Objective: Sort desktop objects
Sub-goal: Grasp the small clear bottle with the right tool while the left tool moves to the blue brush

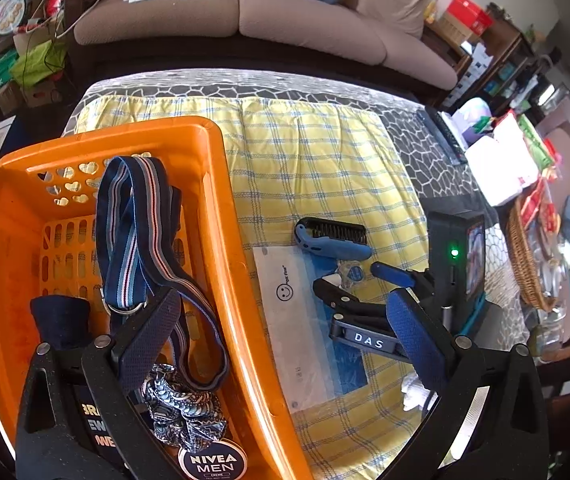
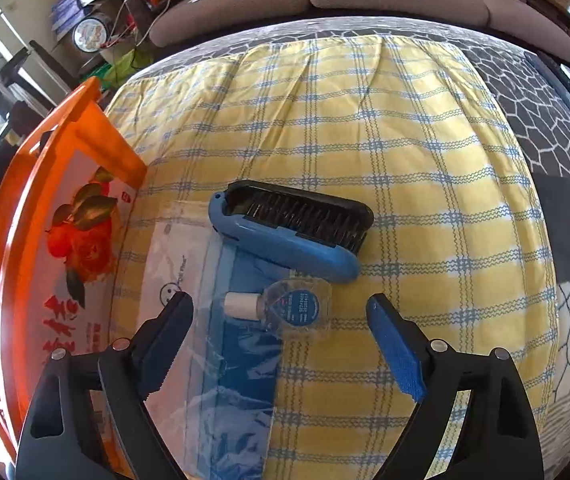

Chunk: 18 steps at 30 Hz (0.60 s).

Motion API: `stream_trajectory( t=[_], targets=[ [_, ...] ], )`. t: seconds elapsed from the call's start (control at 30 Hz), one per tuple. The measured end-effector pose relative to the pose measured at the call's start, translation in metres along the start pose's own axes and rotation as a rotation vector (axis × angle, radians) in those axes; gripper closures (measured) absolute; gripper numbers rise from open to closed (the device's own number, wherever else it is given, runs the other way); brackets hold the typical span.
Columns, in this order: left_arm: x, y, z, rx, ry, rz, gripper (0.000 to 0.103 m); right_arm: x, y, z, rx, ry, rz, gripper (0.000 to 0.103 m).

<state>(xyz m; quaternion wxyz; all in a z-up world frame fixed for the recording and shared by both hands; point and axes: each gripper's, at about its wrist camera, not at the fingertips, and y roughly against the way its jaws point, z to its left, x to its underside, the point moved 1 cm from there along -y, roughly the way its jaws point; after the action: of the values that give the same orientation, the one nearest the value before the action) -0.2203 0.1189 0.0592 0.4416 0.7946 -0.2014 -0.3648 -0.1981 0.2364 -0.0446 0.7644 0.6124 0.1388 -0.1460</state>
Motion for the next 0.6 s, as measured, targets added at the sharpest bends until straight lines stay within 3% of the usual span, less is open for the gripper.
stream_trajectory(
  t=[0.17, 0.2, 0.23, 0.4, 0.6],
  targets=[
    [0.001, -0.002, -0.001, 0.007, -0.017, 0.009, 0.0, 0.002, -0.005, 0.005, 0.063, 0.036, -0.003, 0.019],
    [0.002, -0.002, -0.003, 0.007, -0.022, 0.01, 0.0, 0.001, -0.005, 0.006, 0.081, 0.05, -0.005, 0.028],
    [0.002, -0.001, -0.005, 0.006, -0.029, 0.011, 0.0, 0.001, -0.002, 0.006, 0.092, 0.057, -0.012, 0.046],
    [-0.003, -0.004, -0.027, -0.016, -0.107, 0.015, 0.0, 0.004, 0.008, -0.014, 0.082, 0.051, -0.005, 0.045],
    [-0.016, -0.032, -0.076, -0.058, -0.319, 0.082, 0.002, 0.007, 0.04, -0.044, 0.029, 0.027, -0.019, 0.045]
  ],
)
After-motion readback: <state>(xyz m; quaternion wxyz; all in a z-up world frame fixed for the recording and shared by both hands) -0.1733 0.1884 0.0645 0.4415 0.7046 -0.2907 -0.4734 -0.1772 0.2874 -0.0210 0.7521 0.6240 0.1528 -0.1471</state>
